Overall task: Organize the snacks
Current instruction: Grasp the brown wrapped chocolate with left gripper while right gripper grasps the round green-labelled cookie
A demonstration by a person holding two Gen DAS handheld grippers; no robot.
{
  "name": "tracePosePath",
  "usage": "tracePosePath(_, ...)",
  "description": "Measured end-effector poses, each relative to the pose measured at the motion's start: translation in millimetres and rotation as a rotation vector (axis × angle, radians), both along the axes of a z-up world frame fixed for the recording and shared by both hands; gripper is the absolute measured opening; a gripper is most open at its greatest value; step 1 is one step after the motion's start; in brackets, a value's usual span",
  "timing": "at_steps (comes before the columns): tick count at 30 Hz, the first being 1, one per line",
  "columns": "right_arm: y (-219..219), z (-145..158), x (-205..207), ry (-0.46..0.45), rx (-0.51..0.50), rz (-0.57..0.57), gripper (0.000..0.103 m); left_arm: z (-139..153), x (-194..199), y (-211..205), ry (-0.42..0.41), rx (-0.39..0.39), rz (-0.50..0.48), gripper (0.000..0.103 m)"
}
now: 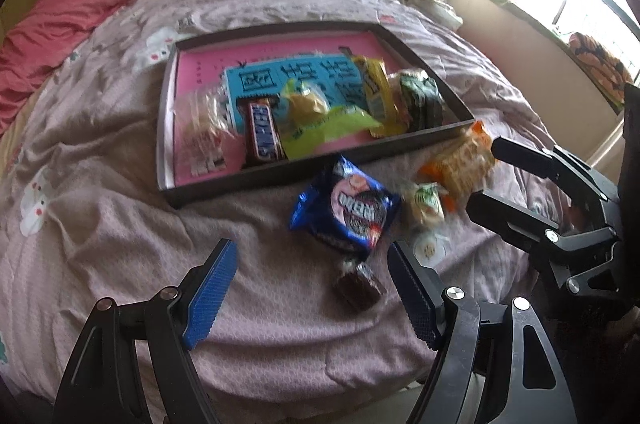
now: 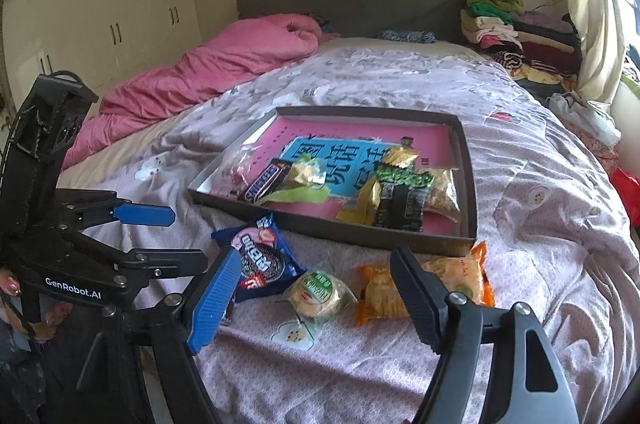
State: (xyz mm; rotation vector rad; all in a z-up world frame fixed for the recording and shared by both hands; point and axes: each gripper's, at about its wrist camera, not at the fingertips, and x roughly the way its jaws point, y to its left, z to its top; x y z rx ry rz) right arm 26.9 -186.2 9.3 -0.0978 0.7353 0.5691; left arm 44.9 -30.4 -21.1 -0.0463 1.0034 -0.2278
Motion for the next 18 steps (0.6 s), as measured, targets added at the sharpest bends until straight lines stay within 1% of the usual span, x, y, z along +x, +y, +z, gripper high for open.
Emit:
tracePosePath(9, 2.7, -9.7, 2.4, 0.034, -0.036, 0.004, 0.077, -15.8, 0.1, -10.8, 0.042, 0.029, -0.039, 0.078)
tracePosePath(15, 2.7, -13.8, 4.5, 0.047, -0.05, 0.01, 0.076, -24.0, 0.2, -16.7, 0.062, 0.038, -0.059, 0.078)
tracePosePath(18, 3.8, -17.0, 5.6, 0.052, -0.067, 0.023, 0.076, -26.6, 0.3, -18.4, 0.072, 0.03, -0.069, 0.078)
